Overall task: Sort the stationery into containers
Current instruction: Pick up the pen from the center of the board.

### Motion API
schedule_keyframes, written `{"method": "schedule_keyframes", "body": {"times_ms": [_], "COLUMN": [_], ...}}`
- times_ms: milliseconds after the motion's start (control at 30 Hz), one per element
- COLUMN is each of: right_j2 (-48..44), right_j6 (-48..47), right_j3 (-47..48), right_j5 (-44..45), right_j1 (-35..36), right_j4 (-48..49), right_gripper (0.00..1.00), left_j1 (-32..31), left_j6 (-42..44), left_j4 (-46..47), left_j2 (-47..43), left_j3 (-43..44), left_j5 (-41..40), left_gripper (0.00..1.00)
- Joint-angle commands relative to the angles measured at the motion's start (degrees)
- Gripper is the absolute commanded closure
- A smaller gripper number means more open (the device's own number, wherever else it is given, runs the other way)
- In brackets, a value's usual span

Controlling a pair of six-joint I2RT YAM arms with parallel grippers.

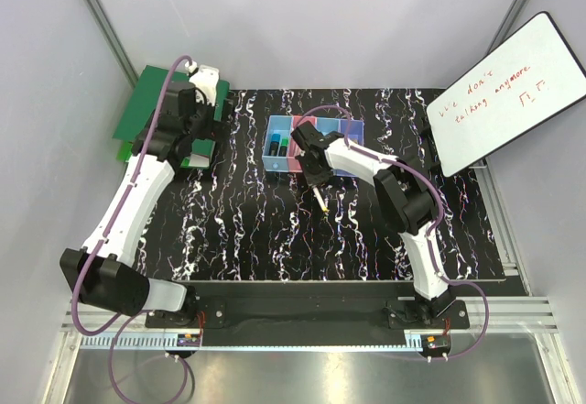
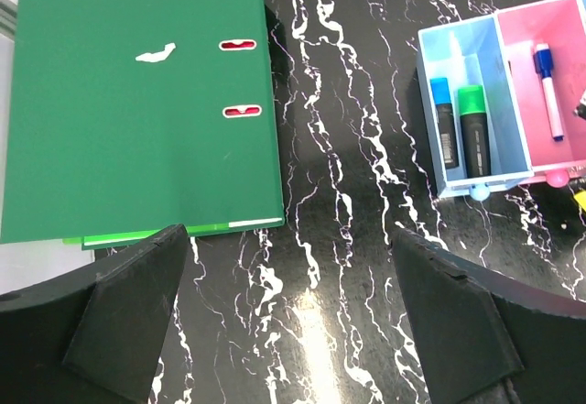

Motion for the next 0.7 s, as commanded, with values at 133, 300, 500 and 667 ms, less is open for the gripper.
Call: {"method": "schedule_keyframes", "body": {"times_ms": [133,300,500,667], "right_j2": [-10.62,-13.45,-13.19,-8.01], "right_j6": [-3.03,-6.9,-13.14,-15.25], "right_j3": [-0.01,3.59,7.37,14.83], "right_j5": [1.42,4.23,15.65,21.46], "right_j1": [1.92,1.83,0.69,-3.78], "right_j4": [0.53,1.32,5.89,7.47], "right_gripper": [1.0,1.0,1.0,1.0], "left_j1": [0.4,0.4,0.4,0.31], "left_j6": [-0.49,-1.99,-1.9,-0.58], "left_j4": [3.11,3.38,3.38,2.68], "left_j2": [-1.6,-1.6,-1.25,-1.16], "left_j3": [-0.5,-2.18,-1.83,-0.95], "left_j5": [2.03,4.05,5.99,6.87], "left_gripper": [0.01,0.01,0.01,0.01]}}
